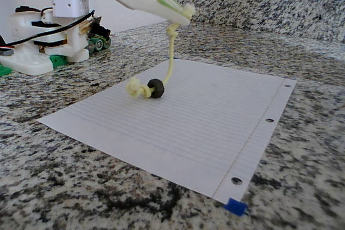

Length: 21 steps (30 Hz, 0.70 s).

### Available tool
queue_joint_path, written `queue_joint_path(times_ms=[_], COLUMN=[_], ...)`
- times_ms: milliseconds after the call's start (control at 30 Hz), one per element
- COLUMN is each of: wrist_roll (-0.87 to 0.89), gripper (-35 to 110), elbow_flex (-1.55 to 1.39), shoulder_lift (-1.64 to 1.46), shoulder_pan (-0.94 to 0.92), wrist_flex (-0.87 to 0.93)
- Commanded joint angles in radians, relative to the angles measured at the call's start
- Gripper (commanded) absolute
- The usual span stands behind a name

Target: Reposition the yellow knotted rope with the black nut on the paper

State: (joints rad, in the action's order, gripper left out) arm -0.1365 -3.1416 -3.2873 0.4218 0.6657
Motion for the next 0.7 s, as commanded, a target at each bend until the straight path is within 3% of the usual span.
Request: queue_joint_path(times_ms=[0, 33, 133, 200, 567, 667], wrist_roll=[-0.018, -0.018, -0.018, -0.018, -0.098, -0.129], gripper=[4, 24, 52, 61, 62, 48], elbow_flex=[0.005, 0.005, 0.005, 0.006, 0.011, 0.029], shoulder_lift=[0.015, 0.018, 0.017, 0.025, 0.017, 0.046], shoulder_pan=[0.005, 0.005, 0.005, 0.003, -0.012, -0.052], wrist_flex=[0.021, 0.035, 0.069, 0.075, -0.02, -0.017])
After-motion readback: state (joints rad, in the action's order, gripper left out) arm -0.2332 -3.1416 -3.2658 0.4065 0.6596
